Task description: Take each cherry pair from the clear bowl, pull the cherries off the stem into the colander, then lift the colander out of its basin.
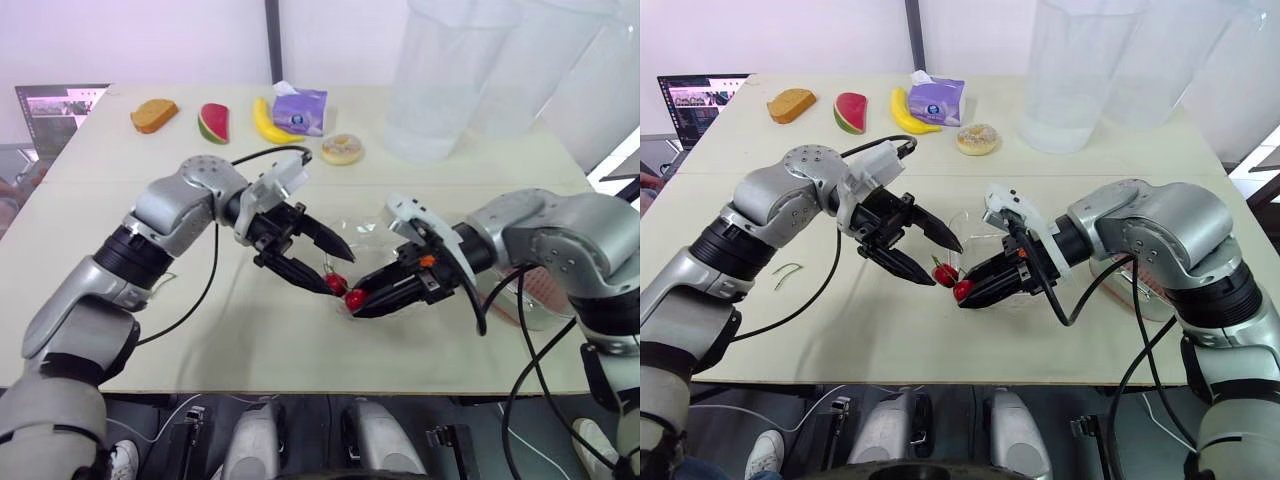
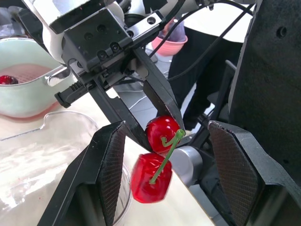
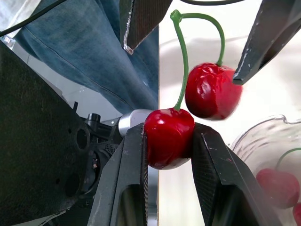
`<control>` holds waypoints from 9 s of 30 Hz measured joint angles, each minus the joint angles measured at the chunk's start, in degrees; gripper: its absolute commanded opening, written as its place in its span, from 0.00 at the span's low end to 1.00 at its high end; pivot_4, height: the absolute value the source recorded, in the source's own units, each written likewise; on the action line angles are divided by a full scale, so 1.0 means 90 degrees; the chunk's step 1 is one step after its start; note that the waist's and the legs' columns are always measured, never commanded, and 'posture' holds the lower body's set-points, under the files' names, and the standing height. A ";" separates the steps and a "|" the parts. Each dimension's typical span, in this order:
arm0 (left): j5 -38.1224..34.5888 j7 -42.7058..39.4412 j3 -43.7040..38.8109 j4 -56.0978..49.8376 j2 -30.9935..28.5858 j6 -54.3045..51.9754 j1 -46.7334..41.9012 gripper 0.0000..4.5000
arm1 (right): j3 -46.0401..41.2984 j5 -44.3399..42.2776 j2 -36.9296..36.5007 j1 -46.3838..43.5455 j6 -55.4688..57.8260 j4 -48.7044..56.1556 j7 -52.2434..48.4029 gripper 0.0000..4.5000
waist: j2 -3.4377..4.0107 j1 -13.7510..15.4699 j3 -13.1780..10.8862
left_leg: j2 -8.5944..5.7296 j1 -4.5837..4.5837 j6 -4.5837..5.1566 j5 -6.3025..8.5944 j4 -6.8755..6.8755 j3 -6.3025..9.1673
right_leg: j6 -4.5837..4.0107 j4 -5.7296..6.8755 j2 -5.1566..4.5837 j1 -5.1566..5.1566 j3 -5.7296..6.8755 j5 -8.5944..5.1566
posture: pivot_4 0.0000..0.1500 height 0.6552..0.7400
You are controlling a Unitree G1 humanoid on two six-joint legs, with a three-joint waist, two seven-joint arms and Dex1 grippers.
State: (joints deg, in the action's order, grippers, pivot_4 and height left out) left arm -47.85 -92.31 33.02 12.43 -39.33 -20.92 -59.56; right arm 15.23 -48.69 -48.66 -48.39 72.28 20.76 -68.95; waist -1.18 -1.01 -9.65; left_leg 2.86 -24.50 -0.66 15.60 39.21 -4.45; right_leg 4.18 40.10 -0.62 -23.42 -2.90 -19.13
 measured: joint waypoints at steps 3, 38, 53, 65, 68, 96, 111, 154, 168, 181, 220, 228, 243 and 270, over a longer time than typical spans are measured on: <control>-0.0044 0.0000 -0.0020 0.0000 0.0029 -0.0079 0.0000 0.34 | 0.0000 -0.0008 0.0000 0.0000 0.0004 0.0036 0.0009 0.18 | 0.0000 0.0003 0.0000 | 0.0000 0.0000 0.0000 0.0000 0.0000 0.0000 | 0.0000 0.0000 0.0000 0.0000 0.0000 0.0000 | 1.00 1.00; 0.0859 0.0464 -0.1553 0.0075 0.0191 -0.0837 0.0107 0.00 | -0.1442 0.0305 -0.0009 0.0565 0.0088 0.0572 0.2254 0.99 | 0.0000 -0.0010 0.0000 | 0.0002 -0.0001 -0.0001 0.0000 -0.0002 0.0000 | 0.0000 0.0001 0.0002 -0.0001 -0.0001 0.0000 | 1.00 1.00; 0.1393 0.0967 -0.2148 -0.0264 0.0584 -0.1244 0.0295 0.00 | -0.1781 -0.0202 0.1293 0.0218 0.0947 0.0879 0.3753 0.99 | 0.0000 0.0011 0.0000 | 0.0000 -0.0001 -0.0002 -0.0001 -0.0002 -0.0002 | 0.0000 0.0002 -0.0002 0.0000 -0.0001 0.0000 | 1.00 1.00; 0.1512 0.0987 -0.2312 -0.0267 0.0703 -0.1342 0.0296 0.00 | -0.1568 -0.0196 0.1242 0.0204 0.0924 0.0780 0.3805 0.15 | 0.0000 0.0002 0.0000 | 0.0000 -0.0001 -0.0002 -0.0001 -0.0002 -0.0002 | 0.0000 0.0003 -0.0001 0.0000 -0.0001 0.0000 | 1.00 1.00; 0.1512 0.1000 -0.2313 -0.0273 0.0707 -0.1383 0.0296 0.00 | -0.1544 -0.0183 0.1242 0.0204 0.0909 0.0763 0.3816 0.14 | 0.0000 0.0002 0.0000 | 0.0000 -0.0001 -0.0002 -0.0001 -0.0002 -0.0002 | 0.0000 0.0003 -0.0001 0.0000 -0.0001 0.0000 | 1.00 1.00; 0.1476 0.1659 -0.2987 -0.0924 0.0698 -0.1768 0.0962 0.00 | -0.5389 0.1003 -0.0878 0.3743 0.0398 0.0063 0.4868 0.25 | 0.0003 0.0000 0.0003 | 0.0000 0.0008 -0.0006 -0.0003 -0.0006 -0.0003 | 0.0002 -0.0005 0.0004 0.0012 -0.0010 0.0000 | 1.00 1.00; 0.1490 0.1607 -0.3008 -0.0884 0.0777 -0.1760 0.0938 0.00 | -0.5459 -0.1021 -0.0007 0.2704 0.1041 0.1469 0.4602 0.98 | 0.0015 0.0025 0.0004 | -0.0001 0.0010 -0.0011 -0.0006 -0.0010 0.0001 | 0.0002 -0.0003 0.0007 0.0015 -0.0010 0.0000 | 1.00 1.00; 0.1519 0.1432 -0.2937 -0.0752 0.1078 -0.1755 0.0654 0.00 | -0.1429 -0.0623 0.1946 0.0389 0.0621 0.0633 0.4950 0.12 | 0.0014 -0.0008 0.0003 | 0.0000 -0.0003 -0.0002 -0.0001 -0.0007 -0.0001 | 0.0001 -0.0002 -0.0002 0.0000 -0.0003 0.0000 | 1.00 1.00; 0.1506 0.1576 -0.2920 -0.0793 0.1107 -0.1757 0.0753 0.00 | -0.3356 -0.1167 0.0924 0.1835 0.1001 0.1408 0.5290 0.12 | 0.0014 0.0005 0.0003 | -0.0002 -0.0003 -0.0002 -0.0001 -0.0008 -0.0002 | 0.0002 -0.0005 -0.0004 0.0003 -0.0005 0.0000 | 1.00 1.00; 0.1449 0.1735 -0.3013 -0.1187 0.1132 -0.1806 0.1189 0.00 | -0.6292 0.0503 -0.0614 0.5131 0.0224 0.1018 0.5123 0.87 | 0.0015 -0.0098 0.0005 | -0.0001 0.0024 -0.0012 -0.0007 -0.0016 0.0002 | 0.0004 -0.0004 0.0011 0.0025 -0.0015 0.0000 | 1.00 1.00; 0.2335 0.3105 -0.5525 -0.0611 -0.1654 -0.0950 0.5177 0.68 | -0.4845 -0.1926 -0.0263 0.5043 -0.2793 0.2340 0.3678 1.00 | -0.0001 0.0009 0.0000 | 0.0001 0.0020 -0.0003 -0.0001 -0.0018 0.0005 | 0.0003 -0.0016 -0.0022 0.0031 0.0006 0.0000 | 1.00 1.00; 0.2101 0.2724 -0.5503 -0.0810 -0.1813 -0.1095 0.4735 0.99 | -0.5052 -0.2030 -0.0430 0.5341 -0.2774 0.2285 0.3668 1.00 | -0.0003 0.0023 0.0000 | 0.0001 0.0018 -0.0003 -0.0001 -0.0017 0.0005 | 0.0003 -0.0016 -0.0022 0.0032 0.0008 0.0000 | 1.00 1.00; 0.0669 0.1430 -0.4735 -0.2983 -0.1824 -0.2058 0.4016 0.99 | -0.6077 -0.0912 -0.0742 0.7227 -0.2687 0.2092 0.3356 1.00 | -0.0003 0.0023 0.0002 | 0.0001 0.0023 -0.0005 -0.0002 -0.0013 0.0003 | 0.0004 -0.0014 -0.0005 0.0039 0.0000 -0.0001 | 1.00 1.00; 0.1382 0.1385 -0.3113 -0.2570 -0.0532 -0.1087 0.3100 0.99 | 0.2346 0.2127 -0.0837 -0.1430 -0.1246 -0.0336 0.0805 1.00 | 0.0009 -0.0006 -0.0005 | 0.0004 -0.0001 0.0002 0.0002 -0.0007 -0.0012 | -0.0003 -0.0006 -0.0006 -0.0008 -0.0008 -0.0003 | 1.00 1.00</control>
State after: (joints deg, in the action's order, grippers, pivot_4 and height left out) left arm -35.41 -79.84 5.00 -10.70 -44.12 -30.71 -31.67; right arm 36.34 -29.55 -56.20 -61.26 61.07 17.74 -61.70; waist -1.10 -1.07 -9.69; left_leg 2.89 -24.51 -0.64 15.61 39.15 -4.56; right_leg 4.15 40.05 -0.67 -23.49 -2.98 -19.16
